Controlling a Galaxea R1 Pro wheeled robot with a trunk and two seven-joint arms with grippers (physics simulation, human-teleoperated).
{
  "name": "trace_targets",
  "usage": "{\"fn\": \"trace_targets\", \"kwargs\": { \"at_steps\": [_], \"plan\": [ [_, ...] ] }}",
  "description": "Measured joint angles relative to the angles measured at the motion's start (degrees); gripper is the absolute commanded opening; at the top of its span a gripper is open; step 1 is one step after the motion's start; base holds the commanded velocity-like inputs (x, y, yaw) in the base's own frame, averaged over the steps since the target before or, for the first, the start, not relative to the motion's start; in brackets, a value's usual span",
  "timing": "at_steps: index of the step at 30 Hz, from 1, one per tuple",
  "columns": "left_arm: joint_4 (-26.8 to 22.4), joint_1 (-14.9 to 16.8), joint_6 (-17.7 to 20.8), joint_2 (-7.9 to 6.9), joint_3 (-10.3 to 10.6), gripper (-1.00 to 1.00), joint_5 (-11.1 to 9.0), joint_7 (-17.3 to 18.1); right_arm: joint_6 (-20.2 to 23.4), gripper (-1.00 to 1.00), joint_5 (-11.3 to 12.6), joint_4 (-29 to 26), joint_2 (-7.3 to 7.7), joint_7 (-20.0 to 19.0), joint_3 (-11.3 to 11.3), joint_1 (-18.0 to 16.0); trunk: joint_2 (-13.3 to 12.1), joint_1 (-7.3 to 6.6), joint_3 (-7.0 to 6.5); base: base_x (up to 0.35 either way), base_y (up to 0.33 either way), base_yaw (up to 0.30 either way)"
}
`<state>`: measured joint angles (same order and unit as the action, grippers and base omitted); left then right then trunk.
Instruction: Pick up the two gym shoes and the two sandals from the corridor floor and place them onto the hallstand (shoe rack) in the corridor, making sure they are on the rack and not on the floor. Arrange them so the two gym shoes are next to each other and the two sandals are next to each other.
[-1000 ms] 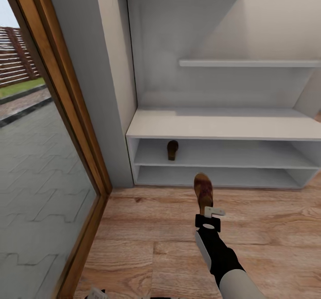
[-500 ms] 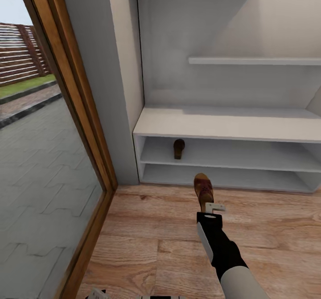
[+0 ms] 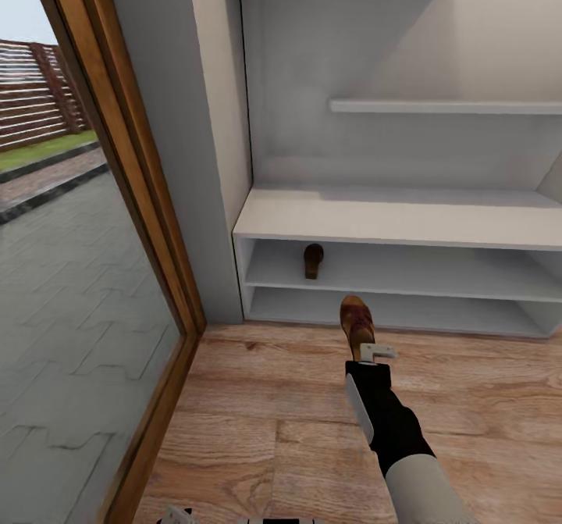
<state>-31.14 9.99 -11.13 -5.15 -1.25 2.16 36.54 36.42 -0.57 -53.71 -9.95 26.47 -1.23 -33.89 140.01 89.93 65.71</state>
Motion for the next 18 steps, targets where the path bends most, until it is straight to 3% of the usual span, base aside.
{"fn": "trace_targets", "kwargs": {
  "at_steps": [8, 18],
  "plan": [
    [-0.1, 0.0, 0.0, 0.04, 0.0, 1.00, 0.1, 0.0, 0.5, -1.00, 0.2, -0.5, 0.00, 0.0, 0.0, -0.5, 0.0, -0.01, 0.00, 0.048, 0.000, 0.000],
    [-0.1, 0.0, 0.0, 0.04, 0.0, 1.00, 0.1, 0.0, 0.5, -1.00, 0.2, -0.4, 0.00, -0.2, 0.1, -0.5, 0.0, -0.03, 0.00, 0.299, 0.000, 0.000]
  ]
}}
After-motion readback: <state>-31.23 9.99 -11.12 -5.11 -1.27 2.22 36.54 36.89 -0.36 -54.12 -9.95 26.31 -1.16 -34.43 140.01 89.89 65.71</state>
